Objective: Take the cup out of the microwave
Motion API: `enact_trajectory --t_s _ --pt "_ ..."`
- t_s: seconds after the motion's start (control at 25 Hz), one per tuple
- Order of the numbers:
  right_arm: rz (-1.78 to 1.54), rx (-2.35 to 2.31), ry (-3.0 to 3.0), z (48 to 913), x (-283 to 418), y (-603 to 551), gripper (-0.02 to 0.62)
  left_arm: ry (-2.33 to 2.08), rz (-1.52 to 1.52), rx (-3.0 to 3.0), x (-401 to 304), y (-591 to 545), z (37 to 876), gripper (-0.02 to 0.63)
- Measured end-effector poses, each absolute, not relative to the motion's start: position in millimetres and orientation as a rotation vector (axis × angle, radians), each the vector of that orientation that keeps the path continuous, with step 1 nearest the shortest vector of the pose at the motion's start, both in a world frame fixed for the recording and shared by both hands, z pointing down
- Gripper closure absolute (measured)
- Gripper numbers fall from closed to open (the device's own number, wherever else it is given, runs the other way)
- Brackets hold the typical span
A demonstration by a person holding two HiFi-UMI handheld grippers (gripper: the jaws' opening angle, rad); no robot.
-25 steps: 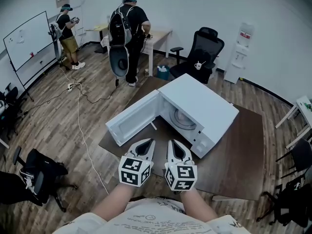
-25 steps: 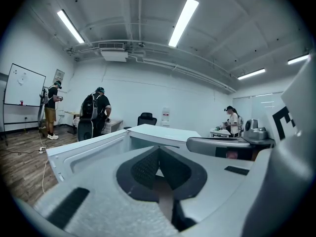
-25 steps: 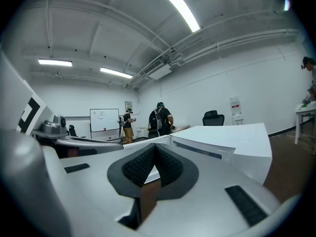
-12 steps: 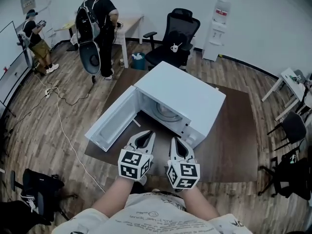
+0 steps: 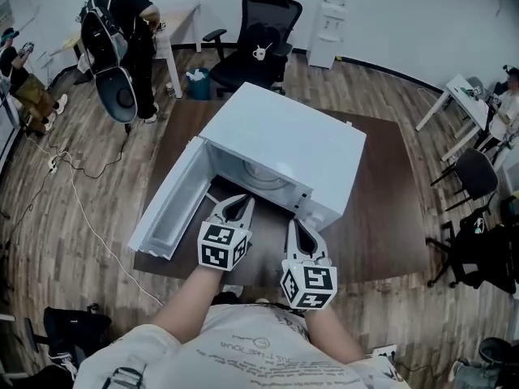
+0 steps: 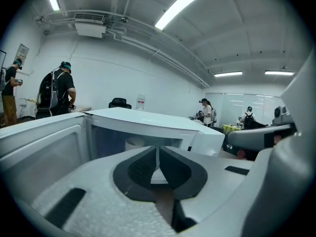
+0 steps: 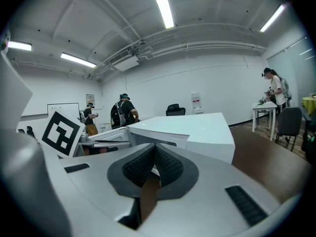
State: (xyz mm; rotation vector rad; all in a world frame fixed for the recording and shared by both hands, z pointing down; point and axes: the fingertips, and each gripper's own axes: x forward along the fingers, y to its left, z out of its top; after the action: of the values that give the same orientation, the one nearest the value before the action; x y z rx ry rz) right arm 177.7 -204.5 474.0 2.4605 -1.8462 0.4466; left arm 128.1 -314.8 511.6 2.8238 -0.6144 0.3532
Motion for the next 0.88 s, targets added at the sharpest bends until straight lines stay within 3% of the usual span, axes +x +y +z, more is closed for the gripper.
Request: enact_trajectory --t_s 0.4,0.52,0.88 --pt "0.497 2.627 -1.565 485.6 211.3 -170.2 0.580 -0.533 0.462 2.828 167.1 -359.0 558.4 0.587" --pt "0.505 2.659 -1.495 486.9 214.5 -159.6 0.579 -0.504 0.493 2.828 178.1 -370.1 573.1 0.523" --pt "0.549 2.780 -1.283 490.5 219.8 -120.1 0.579 -0.516 0.573 2.845 202.3 -408.7 603.3 0.514"
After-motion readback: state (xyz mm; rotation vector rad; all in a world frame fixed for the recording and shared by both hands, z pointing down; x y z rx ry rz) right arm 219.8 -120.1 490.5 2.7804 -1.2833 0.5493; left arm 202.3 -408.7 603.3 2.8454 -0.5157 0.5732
